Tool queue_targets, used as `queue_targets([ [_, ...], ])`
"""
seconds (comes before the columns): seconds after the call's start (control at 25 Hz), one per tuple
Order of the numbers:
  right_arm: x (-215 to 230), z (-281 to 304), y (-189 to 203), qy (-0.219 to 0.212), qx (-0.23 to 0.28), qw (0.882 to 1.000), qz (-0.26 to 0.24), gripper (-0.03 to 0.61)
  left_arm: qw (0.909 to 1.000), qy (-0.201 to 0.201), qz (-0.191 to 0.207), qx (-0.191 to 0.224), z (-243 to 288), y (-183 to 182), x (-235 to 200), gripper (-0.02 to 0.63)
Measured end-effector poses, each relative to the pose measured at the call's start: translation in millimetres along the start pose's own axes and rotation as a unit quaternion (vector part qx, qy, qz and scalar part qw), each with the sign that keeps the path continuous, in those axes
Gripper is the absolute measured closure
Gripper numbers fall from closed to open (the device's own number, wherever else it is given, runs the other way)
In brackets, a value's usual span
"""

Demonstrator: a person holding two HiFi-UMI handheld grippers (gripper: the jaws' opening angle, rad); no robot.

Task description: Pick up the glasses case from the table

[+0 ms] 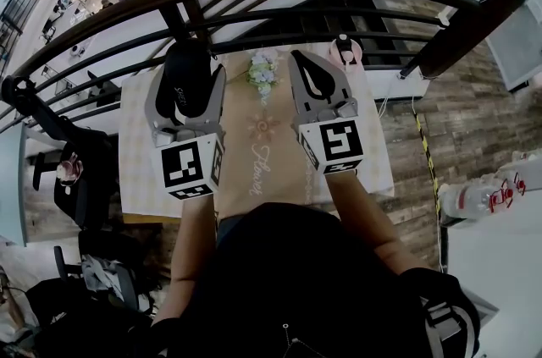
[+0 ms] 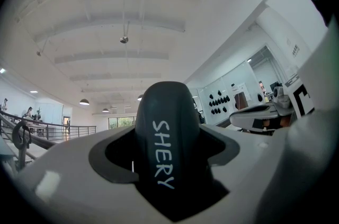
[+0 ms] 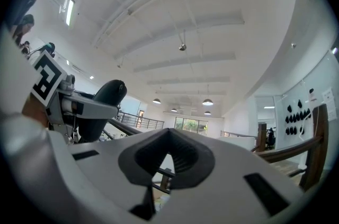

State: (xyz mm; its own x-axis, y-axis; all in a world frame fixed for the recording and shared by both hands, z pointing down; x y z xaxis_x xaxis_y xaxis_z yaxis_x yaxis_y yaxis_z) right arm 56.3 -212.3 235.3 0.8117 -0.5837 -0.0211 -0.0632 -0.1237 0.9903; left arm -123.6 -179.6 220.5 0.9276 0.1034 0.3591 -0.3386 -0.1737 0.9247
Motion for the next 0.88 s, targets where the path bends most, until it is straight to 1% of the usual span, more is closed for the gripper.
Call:
queue_targets([
  [0.88,1.4,-1.0,-1.2,0.000,0.000,1.000,0.001,0.571,1.0000,0.000,0.000,-0.002,0.5,-0.9,1.4,0.256],
])
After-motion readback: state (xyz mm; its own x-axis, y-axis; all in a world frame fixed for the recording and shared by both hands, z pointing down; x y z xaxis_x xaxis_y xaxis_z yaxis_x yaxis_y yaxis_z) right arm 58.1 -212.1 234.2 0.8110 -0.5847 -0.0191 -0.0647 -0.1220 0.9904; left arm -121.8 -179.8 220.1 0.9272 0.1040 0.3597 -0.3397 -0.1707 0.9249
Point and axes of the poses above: the fingertips, and each gripper's own axes: z forward along the fingers, x to its right, y out of its underside, the point moved 4 cm from there along -z, backward along the fingers, and after that the axes turned 11 degrees about z, right-handed, at the moved point
